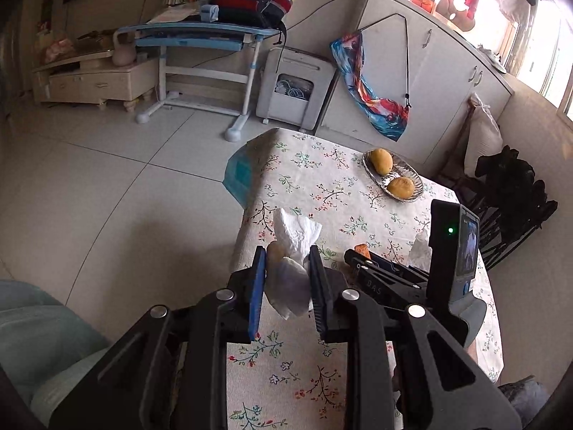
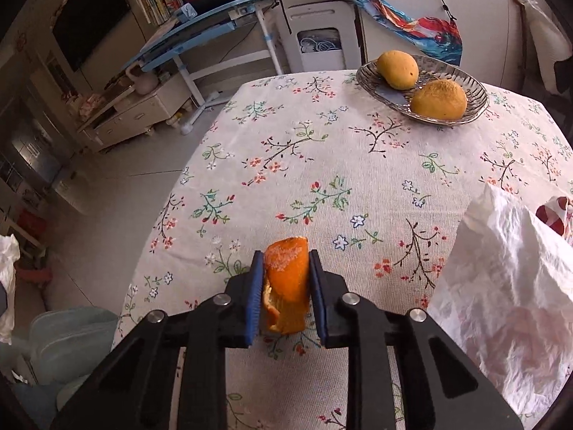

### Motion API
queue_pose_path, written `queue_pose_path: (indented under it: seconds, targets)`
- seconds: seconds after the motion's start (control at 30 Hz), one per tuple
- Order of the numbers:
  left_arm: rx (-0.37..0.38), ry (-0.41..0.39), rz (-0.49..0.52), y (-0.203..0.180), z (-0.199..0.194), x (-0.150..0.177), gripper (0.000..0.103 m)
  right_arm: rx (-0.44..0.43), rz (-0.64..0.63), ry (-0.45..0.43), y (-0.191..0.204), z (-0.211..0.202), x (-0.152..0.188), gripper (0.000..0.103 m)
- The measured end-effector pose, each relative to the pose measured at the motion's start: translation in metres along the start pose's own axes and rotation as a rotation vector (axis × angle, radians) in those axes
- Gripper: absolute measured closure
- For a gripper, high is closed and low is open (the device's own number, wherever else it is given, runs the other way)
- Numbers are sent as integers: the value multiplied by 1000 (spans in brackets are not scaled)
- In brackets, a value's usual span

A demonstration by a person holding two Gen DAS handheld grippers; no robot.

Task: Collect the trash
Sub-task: 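Grasp the orange peel with the right gripper while the left gripper holds the tissue, then carry the peel and tissue over the yellow bucket and open both grippers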

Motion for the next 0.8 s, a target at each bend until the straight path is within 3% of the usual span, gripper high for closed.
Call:
queue_pose_path:
  seconds: [0.27,0.47,0.6,0.8]
  targets:
    - [2,88,105,-33,19,37,81,-19,-73,5,-15,-44,63,81]
    - [0,123,226,-71,24,71,81,-7,-25,-25,-63,-84,103,81]
    - [-9,143,289,-90,27,94,81,-14,19,-51,-79,-94,108,80]
    - [-42,188,309,-93,40,117,81,-32,1,-60,-72,-99,112,64]
Point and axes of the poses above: each gripper's, at about its wrist camera, not at the fingertips, and z roughly the way its jaws point, y to its left, x to its underside, the point moved 10 cm from there along z, roughly the way its jaws point, and after that the axes turned 2 degrees about y, right-handed, at the moved point
